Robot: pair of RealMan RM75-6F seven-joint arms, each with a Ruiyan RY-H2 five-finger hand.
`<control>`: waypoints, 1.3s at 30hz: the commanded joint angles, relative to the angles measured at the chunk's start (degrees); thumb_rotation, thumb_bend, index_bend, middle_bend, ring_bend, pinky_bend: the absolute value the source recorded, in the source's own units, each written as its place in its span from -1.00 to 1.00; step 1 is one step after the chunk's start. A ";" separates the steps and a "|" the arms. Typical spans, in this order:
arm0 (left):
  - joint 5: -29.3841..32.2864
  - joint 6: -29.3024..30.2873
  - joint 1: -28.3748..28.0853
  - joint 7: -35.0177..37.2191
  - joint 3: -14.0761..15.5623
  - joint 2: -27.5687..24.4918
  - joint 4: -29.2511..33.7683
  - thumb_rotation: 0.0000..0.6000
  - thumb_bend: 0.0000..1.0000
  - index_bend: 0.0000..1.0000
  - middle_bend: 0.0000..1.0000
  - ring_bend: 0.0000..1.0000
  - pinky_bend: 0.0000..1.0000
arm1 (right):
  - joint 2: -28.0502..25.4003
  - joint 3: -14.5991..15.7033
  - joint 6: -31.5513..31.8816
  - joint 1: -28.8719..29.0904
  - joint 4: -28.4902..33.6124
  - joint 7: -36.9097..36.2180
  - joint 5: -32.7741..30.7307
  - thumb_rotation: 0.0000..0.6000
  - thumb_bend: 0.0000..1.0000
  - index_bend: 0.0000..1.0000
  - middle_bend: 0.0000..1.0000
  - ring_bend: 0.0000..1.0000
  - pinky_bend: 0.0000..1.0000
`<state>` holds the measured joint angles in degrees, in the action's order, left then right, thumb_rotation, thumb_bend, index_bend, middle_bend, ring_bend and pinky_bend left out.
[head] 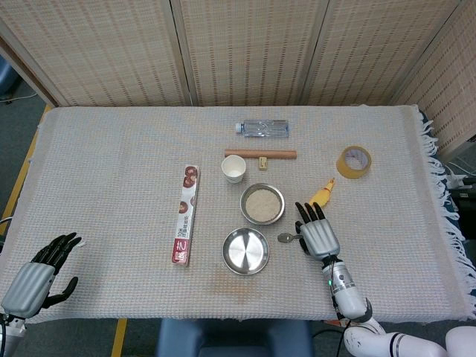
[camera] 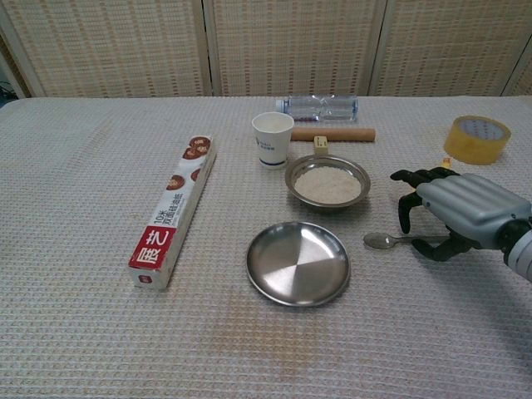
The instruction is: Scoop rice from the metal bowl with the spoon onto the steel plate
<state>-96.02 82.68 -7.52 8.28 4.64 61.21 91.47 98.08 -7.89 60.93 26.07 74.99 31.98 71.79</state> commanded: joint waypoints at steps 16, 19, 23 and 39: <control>0.45 -0.51 -0.13 -0.75 0.00 0.07 0.28 1.00 -0.11 -1.00 -1.00 -1.00 -0.67 | 1.07 0.89 -0.74 0.90 -2.29 -0.45 -2.19 1.00 -0.29 -0.02 -1.00 -1.00 -1.00; 0.47 -0.50 -0.15 -0.68 -0.02 0.08 0.23 1.00 -0.11 -1.00 -1.00 -1.00 -0.67 | 1.42 1.11 -0.69 0.99 -2.80 -0.87 -2.21 1.00 -0.29 0.02 -1.00 -1.00 -1.00; 0.57 -0.54 -0.18 -0.56 -0.05 0.06 0.15 1.00 -0.11 -1.00 -1.00 -1.00 -0.67 | 1.57 1.23 -0.52 1.15 -3.08 -1.16 -2.15 1.00 -0.29 0.00 -1.00 -1.00 -1.00; 0.72 -0.61 -0.21 -0.88 -0.08 0.11 0.19 1.00 -0.11 -1.00 -1.00 -1.00 -0.67 | -0.04 1.46 0.76 1.20 -0.68 -1.36 -2.13 1.00 -0.29 -0.06 -1.00 -1.00 -1.00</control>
<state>-95.30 82.07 -7.73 7.39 4.56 61.32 91.66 98.07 -6.42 61.67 27.26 74.29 30.64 69.66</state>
